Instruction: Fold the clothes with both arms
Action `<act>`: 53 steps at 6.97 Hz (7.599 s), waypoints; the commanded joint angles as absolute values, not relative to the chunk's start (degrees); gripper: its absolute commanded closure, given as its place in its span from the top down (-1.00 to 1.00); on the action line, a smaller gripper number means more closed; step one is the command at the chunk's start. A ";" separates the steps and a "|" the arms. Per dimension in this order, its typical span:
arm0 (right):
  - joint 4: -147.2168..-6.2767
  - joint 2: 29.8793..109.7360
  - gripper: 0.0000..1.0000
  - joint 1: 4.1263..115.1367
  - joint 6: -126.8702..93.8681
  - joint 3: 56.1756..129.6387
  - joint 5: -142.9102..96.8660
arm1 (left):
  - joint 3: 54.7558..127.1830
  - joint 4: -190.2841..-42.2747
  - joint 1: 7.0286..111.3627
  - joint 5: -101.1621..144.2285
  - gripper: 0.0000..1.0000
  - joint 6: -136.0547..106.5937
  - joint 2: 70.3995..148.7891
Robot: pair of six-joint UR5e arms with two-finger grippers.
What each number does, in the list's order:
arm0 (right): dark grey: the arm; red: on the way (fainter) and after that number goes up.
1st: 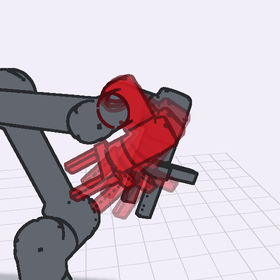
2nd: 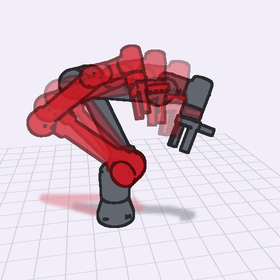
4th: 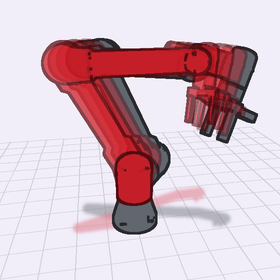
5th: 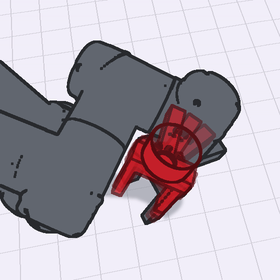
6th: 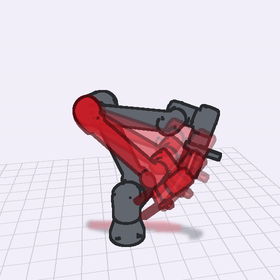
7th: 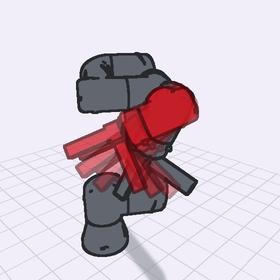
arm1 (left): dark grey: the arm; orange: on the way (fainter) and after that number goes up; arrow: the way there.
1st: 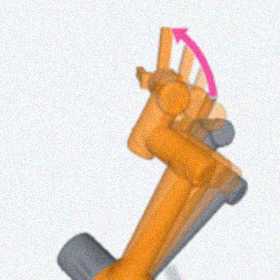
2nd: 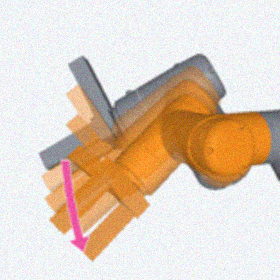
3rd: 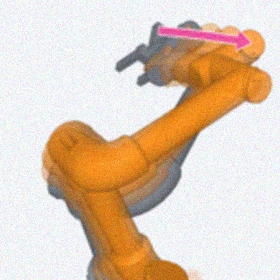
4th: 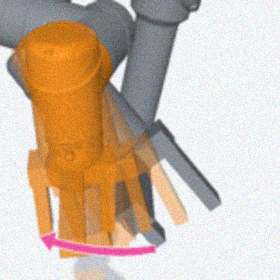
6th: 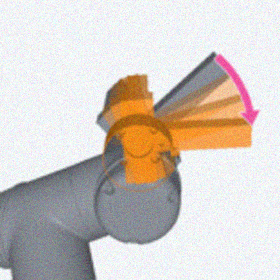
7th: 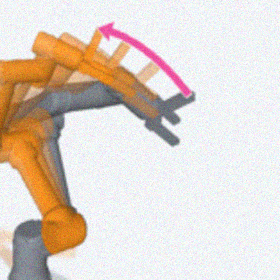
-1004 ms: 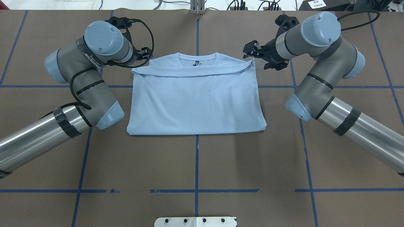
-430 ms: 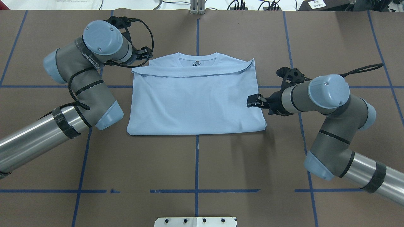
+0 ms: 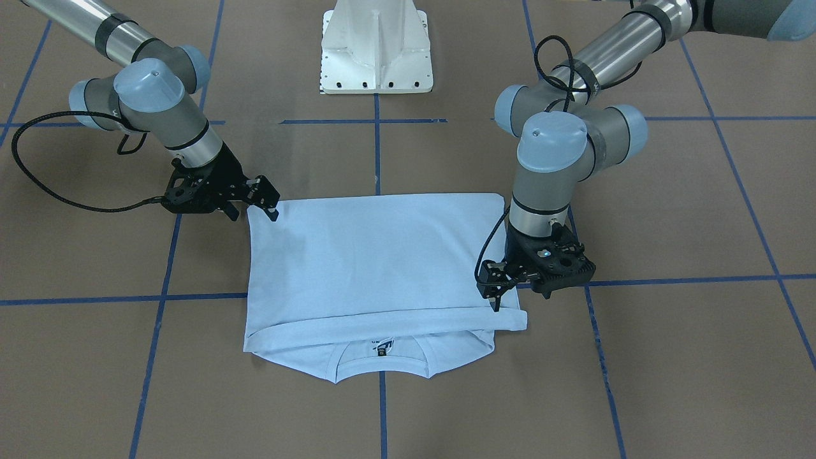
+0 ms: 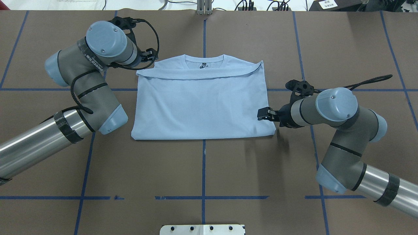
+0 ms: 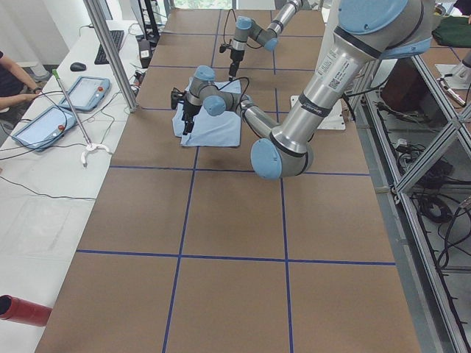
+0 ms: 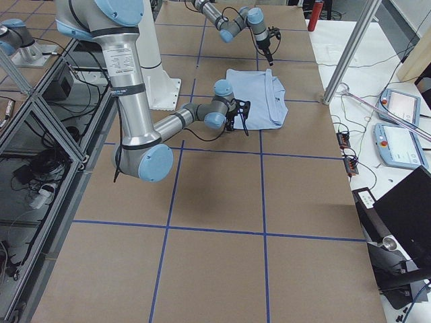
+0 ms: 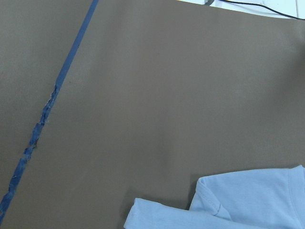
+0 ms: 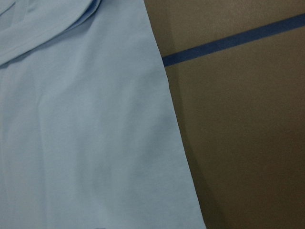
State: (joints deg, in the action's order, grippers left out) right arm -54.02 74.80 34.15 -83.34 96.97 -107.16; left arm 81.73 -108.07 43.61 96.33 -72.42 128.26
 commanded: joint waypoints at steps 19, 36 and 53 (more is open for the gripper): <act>-53.53 93.44 1.00 27.03 -82.35 124.81 -110.39 | 96.76 -106.79 35.12 108.46 1.00 -91.67 120.25; -53.61 88.60 1.00 33.49 -81.83 123.66 -110.30 | 103.01 -96.77 18.81 102.22 1.00 -118.04 119.62; -53.61 88.24 1.00 33.40 -81.83 122.96 -110.22 | 91.45 -102.88 33.89 97.48 -1.00 -104.63 124.78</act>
